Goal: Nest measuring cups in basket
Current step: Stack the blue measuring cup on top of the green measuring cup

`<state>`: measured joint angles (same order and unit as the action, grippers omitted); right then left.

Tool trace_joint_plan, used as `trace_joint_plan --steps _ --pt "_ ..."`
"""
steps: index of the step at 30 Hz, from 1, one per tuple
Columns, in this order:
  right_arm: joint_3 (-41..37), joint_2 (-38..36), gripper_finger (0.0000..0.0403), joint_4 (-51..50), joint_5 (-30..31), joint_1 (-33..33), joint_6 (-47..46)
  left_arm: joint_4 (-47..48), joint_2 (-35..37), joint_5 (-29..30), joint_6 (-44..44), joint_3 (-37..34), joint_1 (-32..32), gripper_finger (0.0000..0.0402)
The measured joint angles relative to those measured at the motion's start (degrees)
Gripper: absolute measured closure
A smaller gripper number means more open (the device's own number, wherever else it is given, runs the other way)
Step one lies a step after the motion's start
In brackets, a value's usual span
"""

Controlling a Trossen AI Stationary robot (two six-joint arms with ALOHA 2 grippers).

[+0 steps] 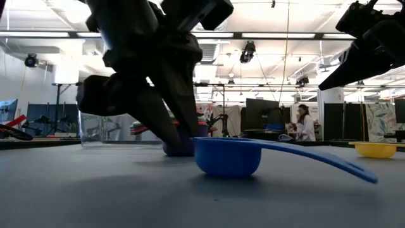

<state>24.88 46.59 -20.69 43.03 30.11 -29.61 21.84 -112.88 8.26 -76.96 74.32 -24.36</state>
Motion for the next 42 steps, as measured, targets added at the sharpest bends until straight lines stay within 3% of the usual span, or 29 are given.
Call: trace_joint_plan --steps 13,23,33,42 --pt "0.0 0.0 0.0394 0.0 0.0 0.0 0.0 0.2 0.1 1.0 8.6 0.0 4.0 0.0303" --pt "0.0 0.0 0.0394 0.0 0.0 0.0 -0.9 -0.1 0.4 -6.2 10.3 0.0 3.4 0.0297" --pt "0.0 0.0 0.0394 0.0 0.0 0.0 -1.0 4.6 1.1 -7.2 13.5 4.1 3.0 0.0209" --pt "0.0 0.0 0.0394 0.0 0.0 0.0 -1.0 9.7 1.1 -1.6 7.6 7.0 1.5 0.0147"
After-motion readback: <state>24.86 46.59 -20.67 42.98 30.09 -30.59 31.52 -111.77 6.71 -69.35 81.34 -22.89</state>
